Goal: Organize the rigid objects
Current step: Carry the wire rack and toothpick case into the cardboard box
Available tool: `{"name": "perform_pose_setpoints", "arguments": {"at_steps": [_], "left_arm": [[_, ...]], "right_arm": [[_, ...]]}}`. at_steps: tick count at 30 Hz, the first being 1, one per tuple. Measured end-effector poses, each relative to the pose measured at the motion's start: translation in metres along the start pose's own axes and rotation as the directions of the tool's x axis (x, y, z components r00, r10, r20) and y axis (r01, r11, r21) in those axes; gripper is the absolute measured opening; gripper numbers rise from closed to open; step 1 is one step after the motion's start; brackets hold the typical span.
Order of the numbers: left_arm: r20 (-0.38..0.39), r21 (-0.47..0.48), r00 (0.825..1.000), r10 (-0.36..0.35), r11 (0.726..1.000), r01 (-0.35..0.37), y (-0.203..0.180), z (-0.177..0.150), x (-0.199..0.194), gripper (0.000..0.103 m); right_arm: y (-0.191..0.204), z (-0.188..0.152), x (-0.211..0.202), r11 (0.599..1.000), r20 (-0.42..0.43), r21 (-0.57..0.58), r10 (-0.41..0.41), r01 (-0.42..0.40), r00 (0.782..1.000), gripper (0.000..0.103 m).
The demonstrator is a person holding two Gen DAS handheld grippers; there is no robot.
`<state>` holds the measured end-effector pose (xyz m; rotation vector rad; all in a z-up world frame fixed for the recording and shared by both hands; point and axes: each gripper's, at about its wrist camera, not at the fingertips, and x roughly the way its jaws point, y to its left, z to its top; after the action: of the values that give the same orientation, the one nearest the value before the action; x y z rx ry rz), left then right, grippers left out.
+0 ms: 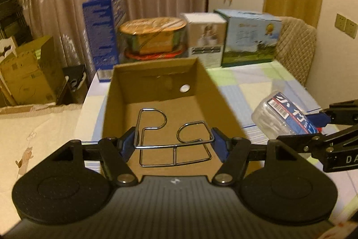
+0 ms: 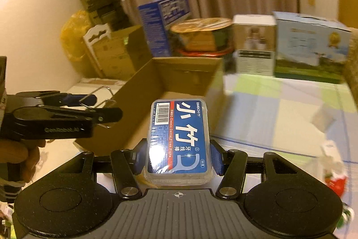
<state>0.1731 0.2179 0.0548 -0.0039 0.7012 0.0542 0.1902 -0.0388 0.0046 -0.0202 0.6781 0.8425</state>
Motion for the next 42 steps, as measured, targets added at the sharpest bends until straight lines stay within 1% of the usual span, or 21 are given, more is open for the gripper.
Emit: {"name": "perform_pose_setpoints", "arguments": {"at_steps": [2,7,10,15,16,17,25,28,35,42], "left_arm": [[-0.017,-0.002,1.0,0.003,1.0,-0.003,0.01,-0.003,0.01,0.066],[-0.045,0.006,0.999,-0.003,1.0,0.003,0.023,-0.01,0.035,0.066],[-0.054,0.008,0.998,-0.012,1.0,0.012,0.025,-0.014,0.046,0.066],[-0.082,0.016,0.996,-0.026,0.999,0.027,0.029,-0.021,0.061,0.066],[-0.087,0.023,0.996,-0.018,1.0,0.02,0.028,-0.022,0.063,0.068],[-0.085,0.034,0.996,-0.002,0.999,0.005,0.028,-0.024,0.063,0.072],[-0.037,0.028,0.999,0.012,1.0,-0.011,0.034,-0.019,0.04,0.072],[-0.023,0.011,1.0,0.015,1.0,-0.015,0.039,-0.018,0.031,0.072],[-0.012,-0.018,1.0,0.025,1.0,-0.026,0.047,-0.018,0.02,0.073],[-0.01,-0.031,1.0,0.027,0.999,-0.027,0.051,-0.021,0.017,0.073]], "right_arm": [[0.008,0.005,0.019,1.0,-0.021,-0.008,0.014,-0.014,1.0,0.054],[0.02,0.011,0.059,0.999,-0.058,-0.05,-0.01,0.007,0.998,0.054],[0.021,0.008,0.071,0.998,-0.074,-0.066,-0.014,0.009,0.997,0.054],[0.021,0.006,0.079,0.996,-0.068,-0.09,-0.031,0.024,0.997,0.054],[0.021,0.006,0.079,0.995,-0.068,-0.094,-0.032,0.025,0.997,0.054],[0.022,0.005,0.078,0.995,-0.067,-0.098,-0.034,0.027,0.997,0.054],[0.025,0.004,0.074,0.995,-0.068,-0.101,-0.034,0.027,0.997,0.054],[0.028,0.004,0.074,0.994,-0.071,-0.11,-0.028,0.02,0.997,0.054],[0.036,0.003,0.078,0.991,-0.087,-0.133,-0.035,0.024,0.996,0.054],[0.033,0.001,0.083,0.991,-0.085,-0.133,-0.042,0.031,0.995,0.054]]}}
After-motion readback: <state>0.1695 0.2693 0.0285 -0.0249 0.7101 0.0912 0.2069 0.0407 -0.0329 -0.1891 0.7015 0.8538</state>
